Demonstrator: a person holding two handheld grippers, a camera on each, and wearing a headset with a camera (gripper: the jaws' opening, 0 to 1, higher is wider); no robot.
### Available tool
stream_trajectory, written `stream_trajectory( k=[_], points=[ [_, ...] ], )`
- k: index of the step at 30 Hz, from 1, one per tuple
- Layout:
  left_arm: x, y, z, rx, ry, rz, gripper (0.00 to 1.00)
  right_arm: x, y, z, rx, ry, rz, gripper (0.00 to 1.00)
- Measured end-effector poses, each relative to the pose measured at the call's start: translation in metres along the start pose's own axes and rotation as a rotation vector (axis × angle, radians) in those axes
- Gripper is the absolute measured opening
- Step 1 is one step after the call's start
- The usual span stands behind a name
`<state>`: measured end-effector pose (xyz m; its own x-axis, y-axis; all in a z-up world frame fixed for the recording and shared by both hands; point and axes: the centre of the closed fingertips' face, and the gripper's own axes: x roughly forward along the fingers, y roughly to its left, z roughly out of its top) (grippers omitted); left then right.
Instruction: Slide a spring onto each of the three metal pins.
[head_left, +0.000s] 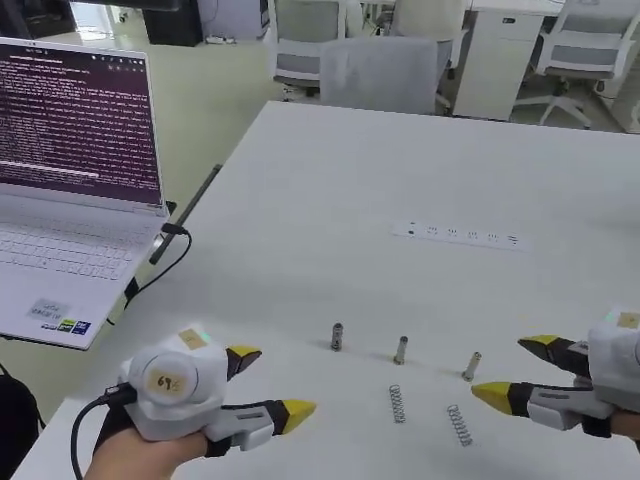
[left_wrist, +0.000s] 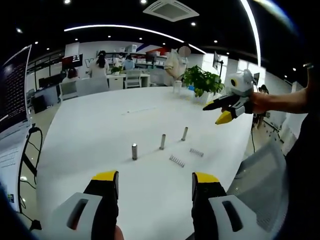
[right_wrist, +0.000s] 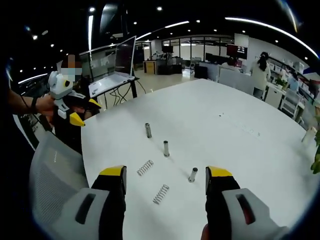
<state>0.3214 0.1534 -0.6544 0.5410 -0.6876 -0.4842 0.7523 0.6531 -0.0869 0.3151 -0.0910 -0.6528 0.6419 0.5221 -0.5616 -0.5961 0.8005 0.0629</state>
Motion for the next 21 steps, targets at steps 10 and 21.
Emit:
stream_trajectory(
  k=[10, 21],
  points=[
    [0.005, -0.001, 0.007, -0.005, -0.013, -0.015, 0.56, -0.017, 0.005, -0.008, 0.06, -0.038, -0.031, 0.67],
    [0.016, -0.004, 0.01, -0.004, -0.011, -0.041, 0.58, -0.021, 0.014, -0.022, 0.104, -0.032, -0.032, 0.7]
  ],
)
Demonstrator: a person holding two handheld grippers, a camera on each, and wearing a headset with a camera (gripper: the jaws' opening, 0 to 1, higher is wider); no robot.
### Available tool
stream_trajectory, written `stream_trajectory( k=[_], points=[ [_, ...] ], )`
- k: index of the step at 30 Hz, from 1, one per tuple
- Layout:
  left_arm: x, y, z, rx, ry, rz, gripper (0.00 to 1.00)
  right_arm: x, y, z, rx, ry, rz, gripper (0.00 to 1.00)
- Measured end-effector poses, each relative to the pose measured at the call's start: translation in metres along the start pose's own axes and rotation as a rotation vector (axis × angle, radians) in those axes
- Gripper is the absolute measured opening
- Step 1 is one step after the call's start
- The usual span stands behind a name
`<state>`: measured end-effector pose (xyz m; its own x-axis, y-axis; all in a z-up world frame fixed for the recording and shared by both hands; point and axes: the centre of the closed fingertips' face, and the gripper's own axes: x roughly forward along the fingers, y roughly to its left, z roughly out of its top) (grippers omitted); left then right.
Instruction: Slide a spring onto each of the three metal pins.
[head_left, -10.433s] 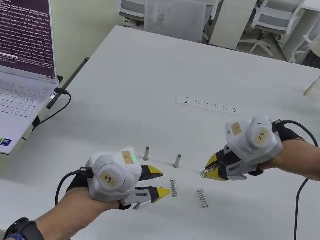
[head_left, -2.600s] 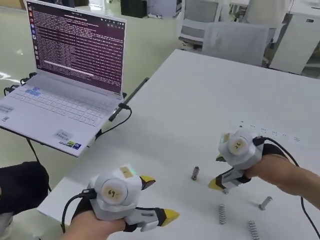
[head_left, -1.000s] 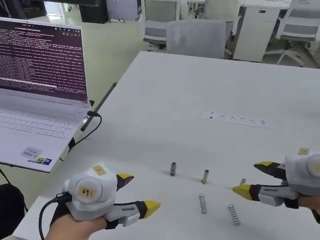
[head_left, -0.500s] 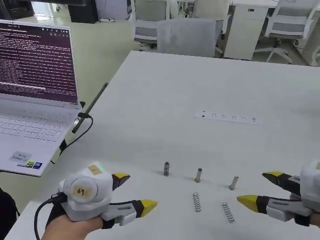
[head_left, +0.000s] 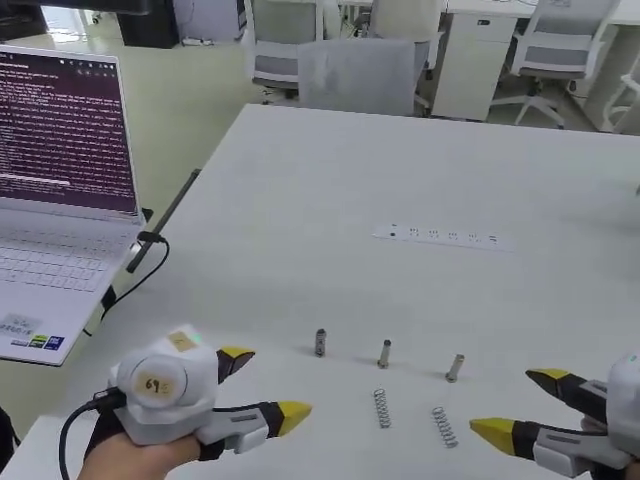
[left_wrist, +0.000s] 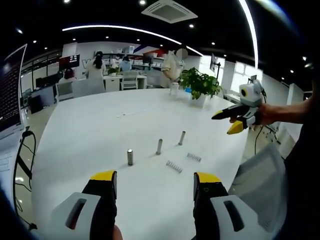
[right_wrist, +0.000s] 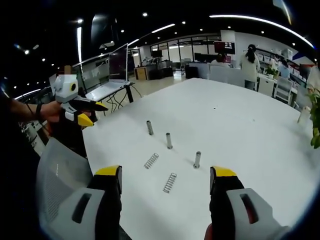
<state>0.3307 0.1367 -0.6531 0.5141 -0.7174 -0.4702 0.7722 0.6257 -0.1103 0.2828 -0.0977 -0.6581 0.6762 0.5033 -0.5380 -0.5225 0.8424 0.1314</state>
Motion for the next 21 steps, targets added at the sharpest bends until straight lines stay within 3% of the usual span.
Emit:
stream_trajectory(
  k=[21],
  points=[
    [0.047, -0.023, 0.007, 0.022, 0.025, -0.091, 0.56, -0.014, 0.002, -0.013, 0.031, 0.001, -0.027, 0.71]
  ],
)
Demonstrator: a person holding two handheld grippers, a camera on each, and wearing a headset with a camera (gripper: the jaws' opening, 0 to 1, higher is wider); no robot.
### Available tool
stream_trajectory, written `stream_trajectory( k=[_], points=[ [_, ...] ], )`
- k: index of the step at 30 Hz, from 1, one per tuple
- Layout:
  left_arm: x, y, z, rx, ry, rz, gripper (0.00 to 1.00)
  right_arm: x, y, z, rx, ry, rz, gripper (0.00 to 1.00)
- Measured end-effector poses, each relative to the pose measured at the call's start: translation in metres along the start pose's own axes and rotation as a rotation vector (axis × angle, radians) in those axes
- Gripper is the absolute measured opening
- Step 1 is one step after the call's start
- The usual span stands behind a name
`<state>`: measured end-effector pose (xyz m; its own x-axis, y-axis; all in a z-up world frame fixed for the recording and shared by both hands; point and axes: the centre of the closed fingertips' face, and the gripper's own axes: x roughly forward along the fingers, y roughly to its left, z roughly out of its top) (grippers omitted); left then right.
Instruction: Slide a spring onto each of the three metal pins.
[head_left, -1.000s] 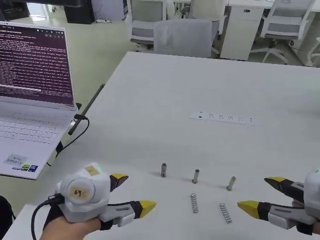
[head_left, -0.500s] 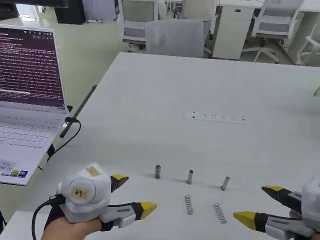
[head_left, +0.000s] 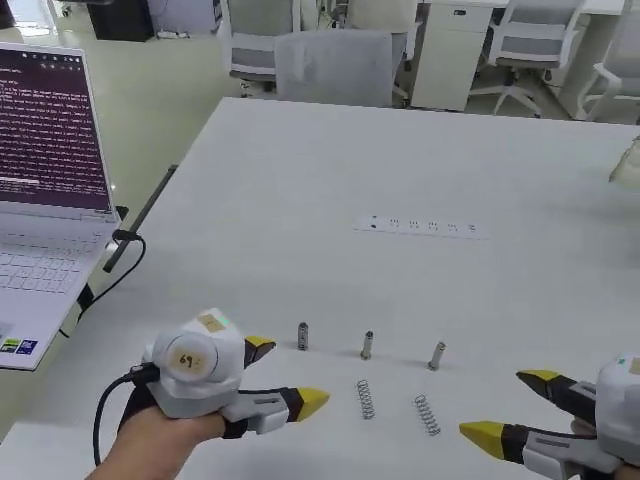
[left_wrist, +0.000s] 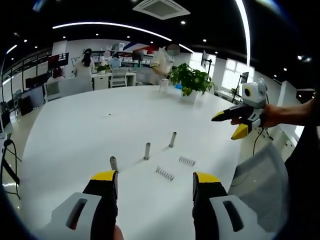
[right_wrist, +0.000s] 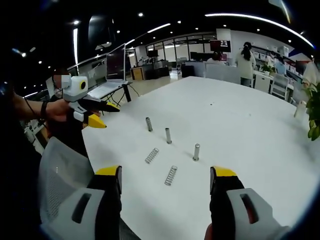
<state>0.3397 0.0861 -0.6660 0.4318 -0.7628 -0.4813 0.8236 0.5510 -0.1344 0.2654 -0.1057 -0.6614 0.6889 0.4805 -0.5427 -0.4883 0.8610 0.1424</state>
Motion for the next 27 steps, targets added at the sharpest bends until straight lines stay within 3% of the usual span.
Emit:
stream_trajectory(
  k=[27],
  points=[
    [0.07, -0.024, -0.028, -0.017, 0.094, -0.077, 0.53, -0.018, -0.002, -0.015, 0.048, 0.002, -0.026, 0.69]
  ],
)
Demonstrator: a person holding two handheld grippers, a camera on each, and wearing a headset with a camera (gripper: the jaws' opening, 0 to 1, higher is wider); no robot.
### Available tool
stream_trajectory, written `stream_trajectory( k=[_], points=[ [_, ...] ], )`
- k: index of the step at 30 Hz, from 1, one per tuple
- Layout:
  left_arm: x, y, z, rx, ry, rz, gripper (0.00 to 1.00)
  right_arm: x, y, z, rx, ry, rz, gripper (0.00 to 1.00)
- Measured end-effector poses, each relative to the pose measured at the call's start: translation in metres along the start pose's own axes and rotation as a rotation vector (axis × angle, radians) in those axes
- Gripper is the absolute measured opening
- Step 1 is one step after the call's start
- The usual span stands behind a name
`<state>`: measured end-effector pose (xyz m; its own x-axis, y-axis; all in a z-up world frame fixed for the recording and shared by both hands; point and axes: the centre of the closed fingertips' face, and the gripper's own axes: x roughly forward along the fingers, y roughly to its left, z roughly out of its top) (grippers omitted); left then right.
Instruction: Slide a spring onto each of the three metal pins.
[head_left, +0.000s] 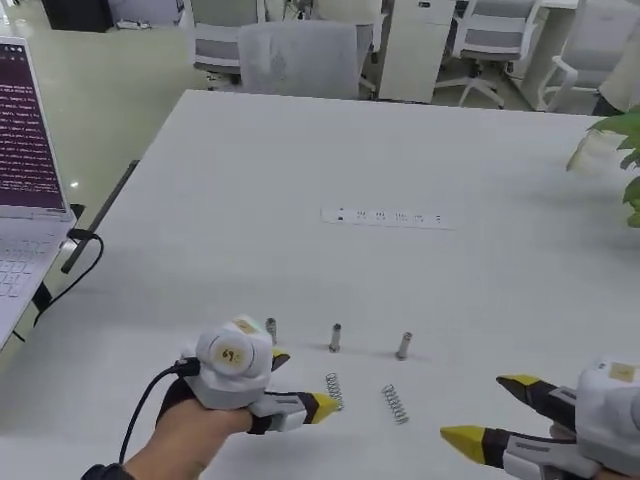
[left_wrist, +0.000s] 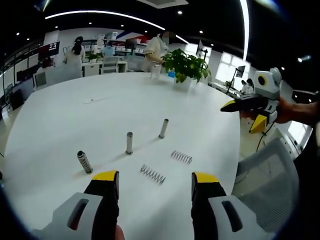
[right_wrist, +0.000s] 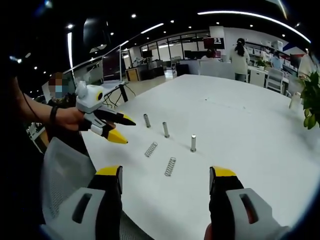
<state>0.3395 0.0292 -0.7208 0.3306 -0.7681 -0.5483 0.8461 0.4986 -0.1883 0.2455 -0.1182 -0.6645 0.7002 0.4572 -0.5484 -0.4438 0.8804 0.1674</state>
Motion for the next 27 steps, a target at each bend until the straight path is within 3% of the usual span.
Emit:
stream_trajectory(
  k=[15, 27],
  points=[
    [0.03, 0.003, -0.014, -0.071, 0.039, 0.033, 0.5, -0.003, 0.001, 0.0, 0.003, 0.0, 0.002, 0.68],
    [0.054, -0.007, -0.033, -0.098, 0.081, 0.033, 0.46, -0.012, -0.006, -0.005, 0.017, 0.006, -0.02, 0.67]
  ],
)
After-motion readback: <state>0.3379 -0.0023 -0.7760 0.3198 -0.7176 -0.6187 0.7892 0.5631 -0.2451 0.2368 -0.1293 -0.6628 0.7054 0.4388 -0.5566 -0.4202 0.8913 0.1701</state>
